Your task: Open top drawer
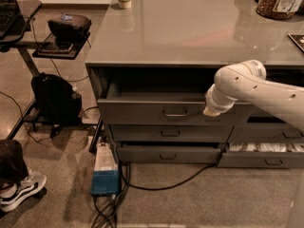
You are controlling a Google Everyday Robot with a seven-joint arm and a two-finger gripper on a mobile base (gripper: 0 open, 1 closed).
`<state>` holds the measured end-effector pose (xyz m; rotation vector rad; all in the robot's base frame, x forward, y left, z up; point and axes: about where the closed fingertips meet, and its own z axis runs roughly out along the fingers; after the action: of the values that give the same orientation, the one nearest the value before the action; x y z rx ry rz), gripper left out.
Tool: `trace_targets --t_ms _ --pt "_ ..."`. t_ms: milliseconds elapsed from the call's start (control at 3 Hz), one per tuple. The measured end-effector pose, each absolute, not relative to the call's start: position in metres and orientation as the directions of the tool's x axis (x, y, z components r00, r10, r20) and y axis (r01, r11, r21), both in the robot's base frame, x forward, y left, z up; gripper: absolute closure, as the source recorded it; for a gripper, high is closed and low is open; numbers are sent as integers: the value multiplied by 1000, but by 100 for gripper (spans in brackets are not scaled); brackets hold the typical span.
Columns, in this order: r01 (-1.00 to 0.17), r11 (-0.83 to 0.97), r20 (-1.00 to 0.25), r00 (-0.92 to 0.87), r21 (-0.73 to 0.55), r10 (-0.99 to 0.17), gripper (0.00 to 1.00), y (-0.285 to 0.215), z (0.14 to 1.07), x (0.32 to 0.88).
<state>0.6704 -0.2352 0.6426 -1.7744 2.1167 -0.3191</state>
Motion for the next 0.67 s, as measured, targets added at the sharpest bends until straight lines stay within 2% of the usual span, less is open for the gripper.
trace_targets --t_ms 667 --pt "-906 176 -121 -139 -386 -983 100 -238 645 660"
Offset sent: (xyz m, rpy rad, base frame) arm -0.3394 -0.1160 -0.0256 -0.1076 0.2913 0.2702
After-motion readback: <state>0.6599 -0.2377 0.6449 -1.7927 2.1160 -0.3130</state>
